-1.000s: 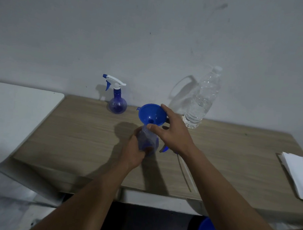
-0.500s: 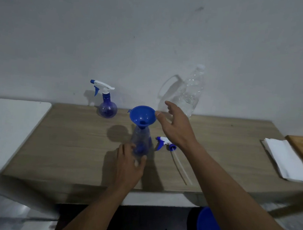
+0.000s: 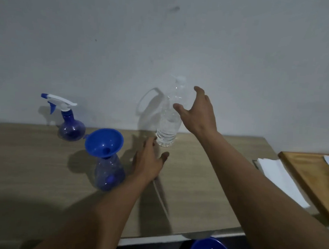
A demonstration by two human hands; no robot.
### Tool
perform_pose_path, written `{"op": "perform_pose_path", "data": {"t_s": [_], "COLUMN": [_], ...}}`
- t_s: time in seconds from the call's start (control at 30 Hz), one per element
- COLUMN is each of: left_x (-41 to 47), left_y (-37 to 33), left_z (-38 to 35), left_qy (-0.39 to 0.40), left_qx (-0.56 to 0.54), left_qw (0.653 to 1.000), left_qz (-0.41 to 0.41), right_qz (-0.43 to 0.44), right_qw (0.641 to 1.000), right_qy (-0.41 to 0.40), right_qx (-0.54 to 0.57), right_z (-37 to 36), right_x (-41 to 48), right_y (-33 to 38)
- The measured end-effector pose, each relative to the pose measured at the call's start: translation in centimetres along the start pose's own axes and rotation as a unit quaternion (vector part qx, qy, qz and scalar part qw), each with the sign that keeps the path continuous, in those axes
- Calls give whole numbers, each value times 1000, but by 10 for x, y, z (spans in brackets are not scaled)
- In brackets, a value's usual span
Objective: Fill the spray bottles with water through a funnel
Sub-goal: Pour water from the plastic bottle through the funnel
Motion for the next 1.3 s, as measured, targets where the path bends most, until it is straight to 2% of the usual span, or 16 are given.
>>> {"op": "perform_pose_path", "data": {"t_s": [0.27,0.5,0.77,1.3], "left_x": [104,126,107,14], "left_y": [-16,-21,-22,-25], "left_z": [-43,-45,-38,-43], "left_qy": [8,-15,-40,4], "left_qx": [-76,-61,-92,-98], "left_qw": [996,996,994,994], "left_qz": [53,64,53,55], "right_qz": [83,138,138,100], "right_qw": [989,983,981,980], "right_qy": [118,110,124,162], "right_qx": [29,46,52,52], "right_z": [-18,-23,-12,43], "right_x": [64,80,64,-16], "right_y": [-17,-22,-22,-19]}}
Point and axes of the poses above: each hand's wrist, its own x-axis towards the middle knuckle, its own z-axis out of the back of the hand, y = z × x, the point moved 6 cm from there along x, towards the middle knuckle, and after that the axes turned 11 degrees about x, right-handed, at the moved point
